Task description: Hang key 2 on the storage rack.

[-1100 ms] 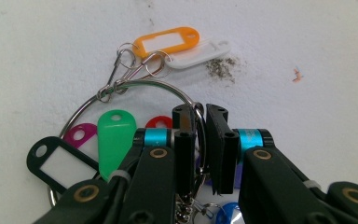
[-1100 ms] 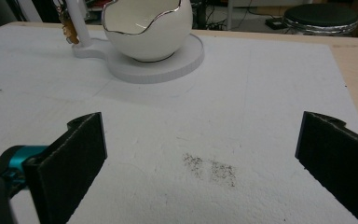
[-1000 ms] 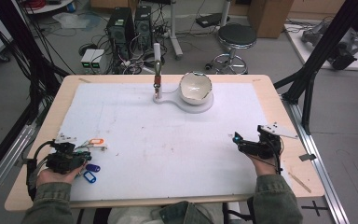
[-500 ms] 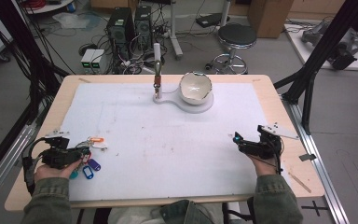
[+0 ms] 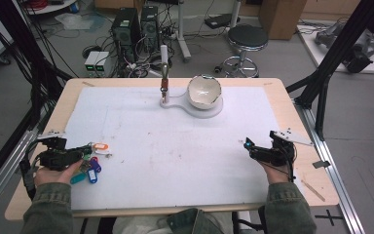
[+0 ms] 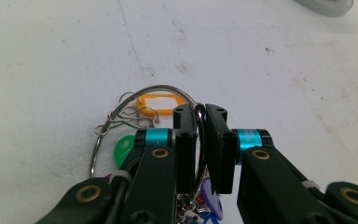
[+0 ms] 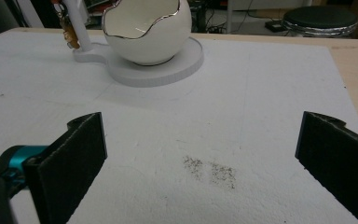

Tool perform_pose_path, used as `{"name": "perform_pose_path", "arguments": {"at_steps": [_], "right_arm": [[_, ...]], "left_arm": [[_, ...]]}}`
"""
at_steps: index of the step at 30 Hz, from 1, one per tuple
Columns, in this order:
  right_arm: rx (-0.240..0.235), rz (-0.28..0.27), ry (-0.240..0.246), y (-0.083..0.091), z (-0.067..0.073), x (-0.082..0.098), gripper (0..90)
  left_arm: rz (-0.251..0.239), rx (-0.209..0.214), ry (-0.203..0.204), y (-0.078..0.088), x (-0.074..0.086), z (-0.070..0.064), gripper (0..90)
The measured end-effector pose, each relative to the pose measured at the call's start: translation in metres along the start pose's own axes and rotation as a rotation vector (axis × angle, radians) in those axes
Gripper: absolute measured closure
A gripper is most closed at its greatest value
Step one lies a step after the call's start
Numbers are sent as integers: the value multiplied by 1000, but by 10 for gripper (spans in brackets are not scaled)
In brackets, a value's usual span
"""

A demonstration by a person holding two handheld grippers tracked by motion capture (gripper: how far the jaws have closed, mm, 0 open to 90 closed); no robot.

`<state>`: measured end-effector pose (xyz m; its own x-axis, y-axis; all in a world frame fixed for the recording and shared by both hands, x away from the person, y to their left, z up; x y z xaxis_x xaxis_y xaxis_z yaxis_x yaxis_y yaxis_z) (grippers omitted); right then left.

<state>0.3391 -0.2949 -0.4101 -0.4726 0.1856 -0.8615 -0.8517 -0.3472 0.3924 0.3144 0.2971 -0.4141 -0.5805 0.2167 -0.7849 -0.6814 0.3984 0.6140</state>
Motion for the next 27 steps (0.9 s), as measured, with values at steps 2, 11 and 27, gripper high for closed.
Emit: {"name": "perform_pose_path", "arguments": {"at_steps": [2, 11, 27], "right_arm": [[0, 2, -2, 0, 0, 0, 8], [1, 1, -7, 0, 0, 0, 8], [-3, 4, -6, 0, 0, 0, 8]], "left_arm": [[-15, 4, 9, 2, -3, 1, 826], [-61, 5, 19, 3, -19, 2, 826], [-150, 5, -49, 6, -71, -9, 825]]}}
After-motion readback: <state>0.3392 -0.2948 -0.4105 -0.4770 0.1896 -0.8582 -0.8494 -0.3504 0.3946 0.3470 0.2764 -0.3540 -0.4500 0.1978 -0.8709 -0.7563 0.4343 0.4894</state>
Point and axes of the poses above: each handheld gripper's, and its own axes: y roughly backward along the jaws, x roughly out of its underside, z roughly to its left, the point moved 3 cm from there along -y, roughly forward along the jaws, and after that the axes turned 15 degrees about -y, right-handed, at the moved point
